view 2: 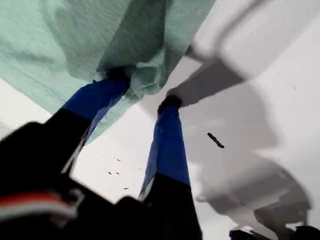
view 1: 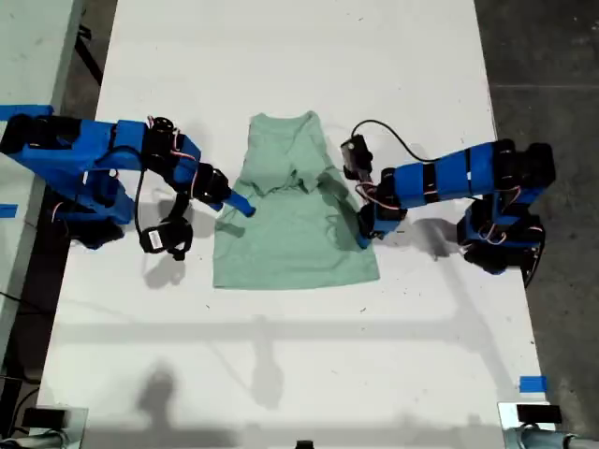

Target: Fold tshirt

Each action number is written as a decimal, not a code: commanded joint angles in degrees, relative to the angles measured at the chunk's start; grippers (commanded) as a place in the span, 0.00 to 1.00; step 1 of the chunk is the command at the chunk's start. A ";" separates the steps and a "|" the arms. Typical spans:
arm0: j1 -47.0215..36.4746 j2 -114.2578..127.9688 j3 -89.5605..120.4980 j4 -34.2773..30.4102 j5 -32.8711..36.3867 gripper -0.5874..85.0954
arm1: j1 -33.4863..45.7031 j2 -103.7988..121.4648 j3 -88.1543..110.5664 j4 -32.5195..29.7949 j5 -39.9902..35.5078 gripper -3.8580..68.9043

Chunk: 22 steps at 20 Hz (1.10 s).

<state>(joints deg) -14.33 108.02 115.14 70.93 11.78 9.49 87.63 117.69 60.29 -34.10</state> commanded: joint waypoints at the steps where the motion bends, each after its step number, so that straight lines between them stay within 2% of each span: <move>1: -1.05 4.13 -0.26 -0.88 0.44 0.35 | 0.09 0.88 -1.49 2.99 -0.44 0.32; 5: -1.23 5.01 0.26 -0.97 0.44 0.35 | -0.09 9.05 -4.48 10.11 -1.05 0.25; 11: -0.88 5.54 0.09 -1.05 0.44 0.34 | 0.44 20.48 -4.83 14.33 -1.93 0.28; 13: -0.70 5.71 0.09 -1.14 0.35 0.34 | 0.62 20.30 -3.60 12.39 -1.58 0.28; 19: -0.44 5.71 0.26 -1.14 0.26 0.34 | 2.64 12.39 6.42 -3.69 0.00 0.30; 20: -0.44 5.71 0.26 -1.14 0.26 0.34 | 2.99 8.35 6.59 -4.57 1.05 0.30; 22: -0.44 6.15 0.70 -1.05 0.18 0.34 | 3.60 3.08 2.55 -0.18 2.64 0.30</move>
<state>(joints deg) -14.94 110.65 116.02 70.75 11.78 12.22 92.90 123.75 57.66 -32.52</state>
